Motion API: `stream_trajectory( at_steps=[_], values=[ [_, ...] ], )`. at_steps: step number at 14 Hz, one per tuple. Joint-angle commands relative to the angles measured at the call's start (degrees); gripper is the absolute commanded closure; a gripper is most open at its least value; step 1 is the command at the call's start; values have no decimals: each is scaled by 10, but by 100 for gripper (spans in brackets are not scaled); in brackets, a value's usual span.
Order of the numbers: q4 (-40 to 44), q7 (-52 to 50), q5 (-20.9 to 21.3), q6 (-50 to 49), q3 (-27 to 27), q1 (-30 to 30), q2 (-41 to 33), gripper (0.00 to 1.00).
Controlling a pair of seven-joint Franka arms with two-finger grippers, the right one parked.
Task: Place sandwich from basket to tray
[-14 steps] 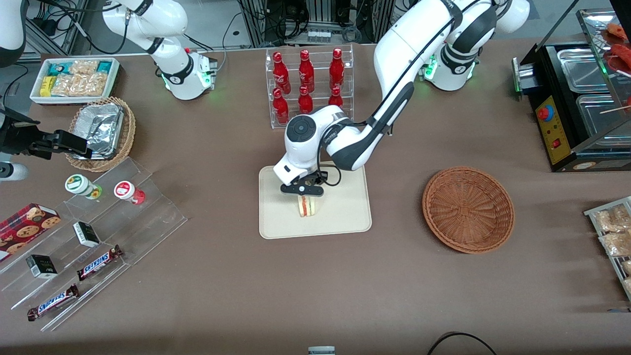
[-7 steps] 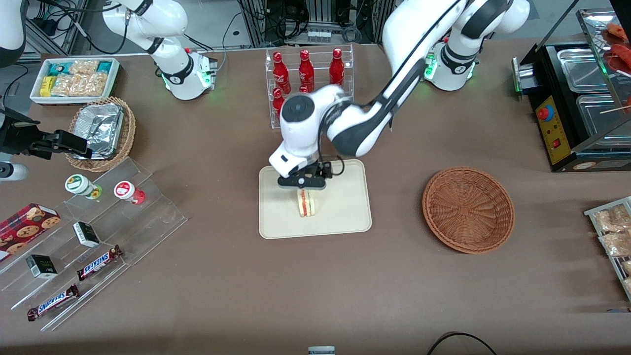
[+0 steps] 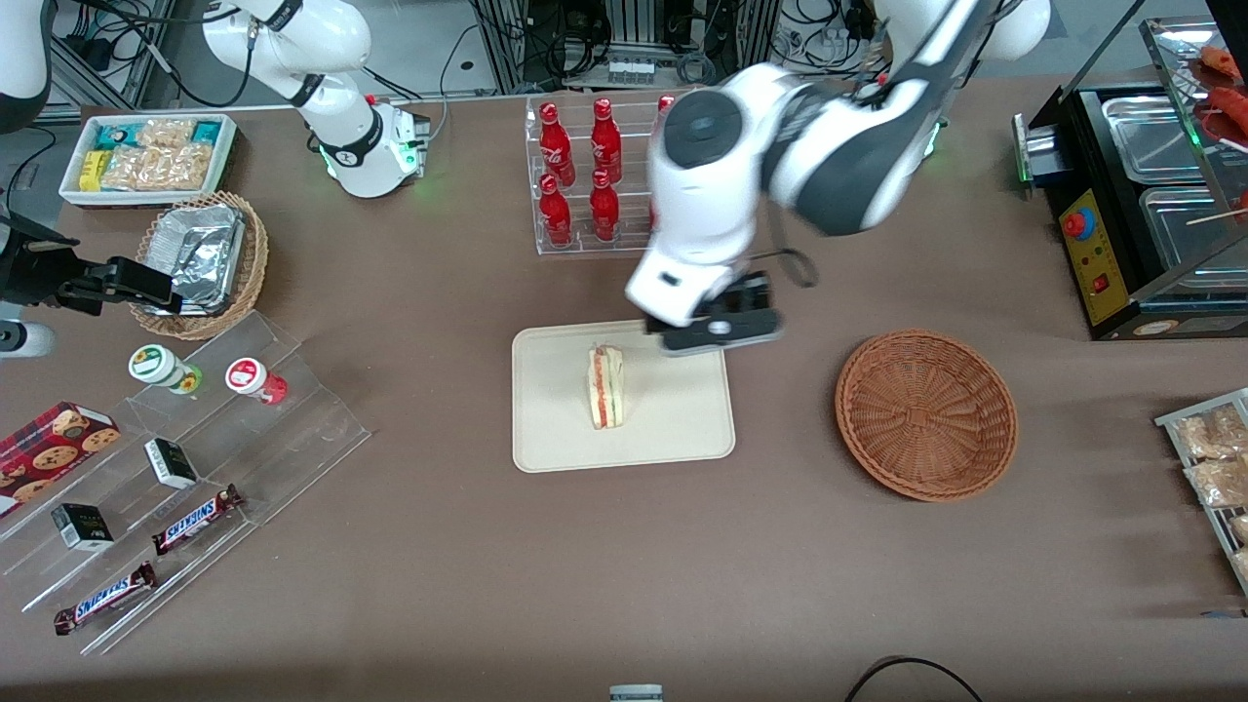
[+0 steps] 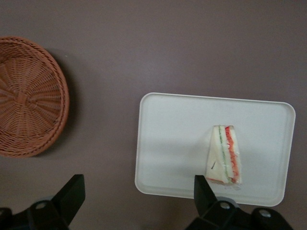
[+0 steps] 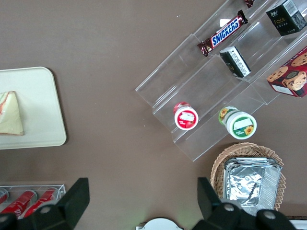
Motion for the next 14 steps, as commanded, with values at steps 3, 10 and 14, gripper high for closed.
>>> stream_trajectory(
  at_steps=[3,10,14],
  values=[
    [-108,163,-48,-29,-3,94,-126,0],
    [-163,383,-99,-86,-1,242,-225,0],
    [-160,453,-99,-103,30,276,-235,0]
  ],
)
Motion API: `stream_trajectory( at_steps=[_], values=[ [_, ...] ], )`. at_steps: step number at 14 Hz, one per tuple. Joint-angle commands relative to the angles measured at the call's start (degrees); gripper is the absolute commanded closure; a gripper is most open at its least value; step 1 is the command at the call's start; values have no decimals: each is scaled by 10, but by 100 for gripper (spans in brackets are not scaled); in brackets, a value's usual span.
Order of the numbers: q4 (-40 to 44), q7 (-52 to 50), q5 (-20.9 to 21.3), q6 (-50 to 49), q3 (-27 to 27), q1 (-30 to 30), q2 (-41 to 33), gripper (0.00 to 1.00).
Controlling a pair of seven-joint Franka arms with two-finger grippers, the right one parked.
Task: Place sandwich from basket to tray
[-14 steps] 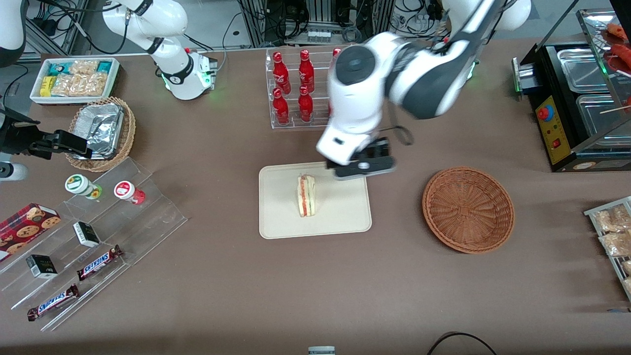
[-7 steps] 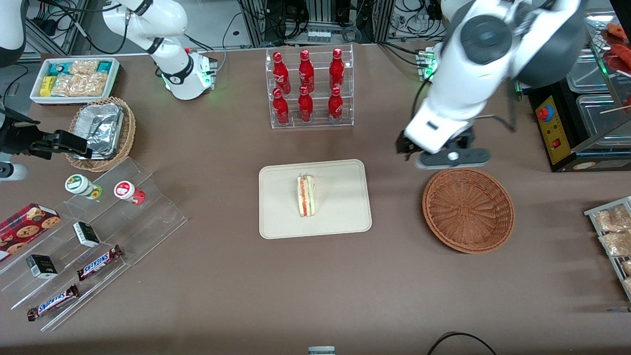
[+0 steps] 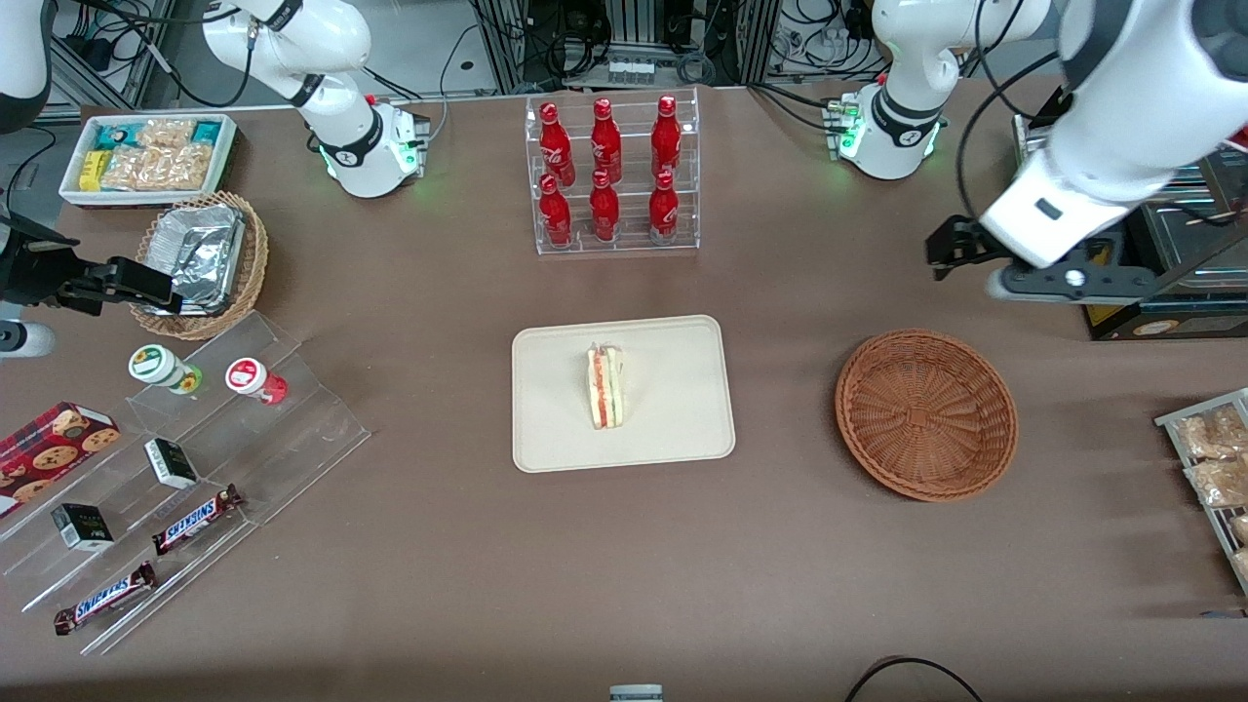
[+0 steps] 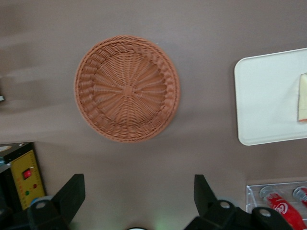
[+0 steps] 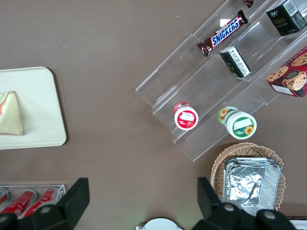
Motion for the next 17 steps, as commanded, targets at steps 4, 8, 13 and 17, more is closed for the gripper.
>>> stream_trajectory(
  at_steps=[4,8,13,17],
  values=[
    [25,38,-41,-4,49,10,16,0],
    [36,32,-40,1,68,3,31,0],
    [41,39,-13,4,86,1,35,0],
    [41,41,9,6,87,1,36,0]
  ],
)
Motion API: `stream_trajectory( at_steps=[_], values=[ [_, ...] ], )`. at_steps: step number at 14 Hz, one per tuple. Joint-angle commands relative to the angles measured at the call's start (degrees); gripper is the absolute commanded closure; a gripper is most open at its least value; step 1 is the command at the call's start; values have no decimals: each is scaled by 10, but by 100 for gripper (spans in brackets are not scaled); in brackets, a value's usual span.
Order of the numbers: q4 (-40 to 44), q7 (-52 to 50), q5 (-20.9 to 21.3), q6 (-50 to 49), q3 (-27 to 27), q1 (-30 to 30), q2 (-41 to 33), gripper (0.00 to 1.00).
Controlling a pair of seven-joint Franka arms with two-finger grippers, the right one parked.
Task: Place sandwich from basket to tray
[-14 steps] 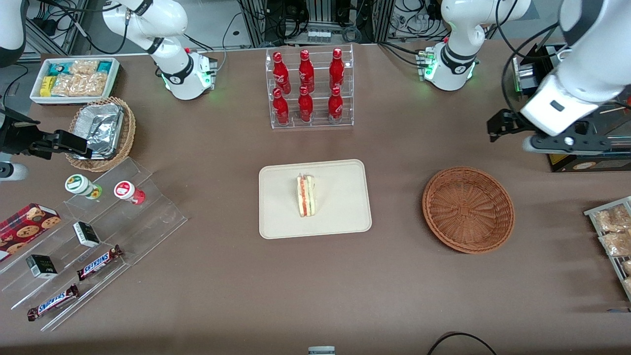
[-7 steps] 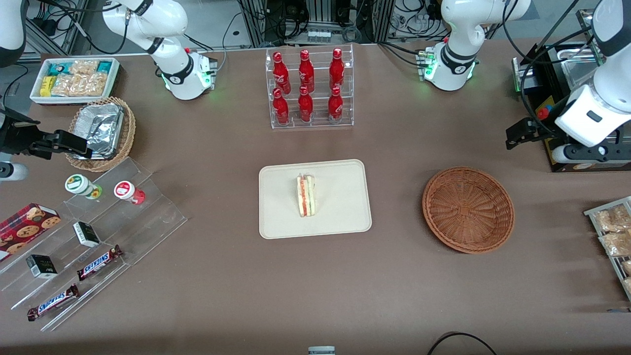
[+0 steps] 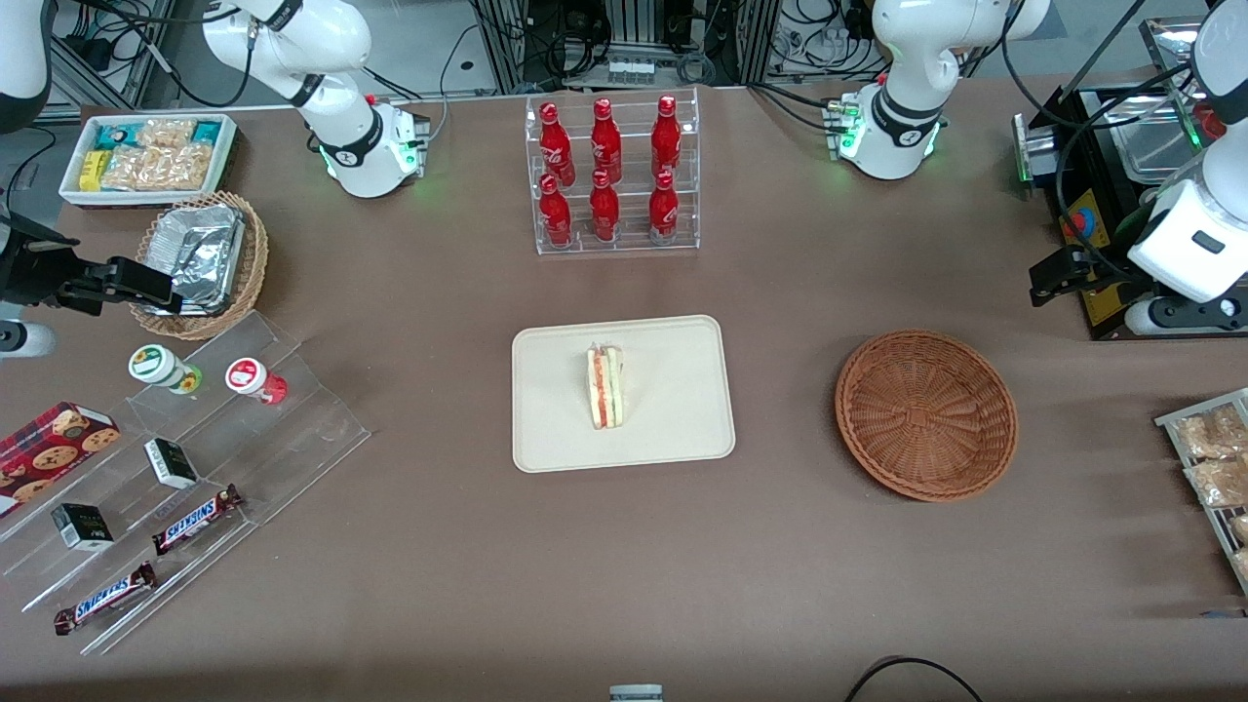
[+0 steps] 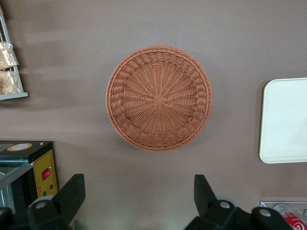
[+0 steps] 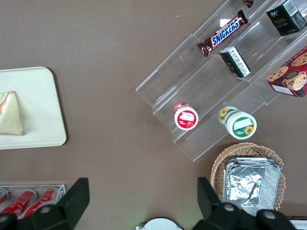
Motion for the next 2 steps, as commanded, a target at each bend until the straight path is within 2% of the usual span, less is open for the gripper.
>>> stream_trajectory(
  at_steps=[1,2],
  values=[
    [14,8,8,-2,5,-5,8,0],
    [14,8,6,-2,9,-5,8,0]
  ],
)
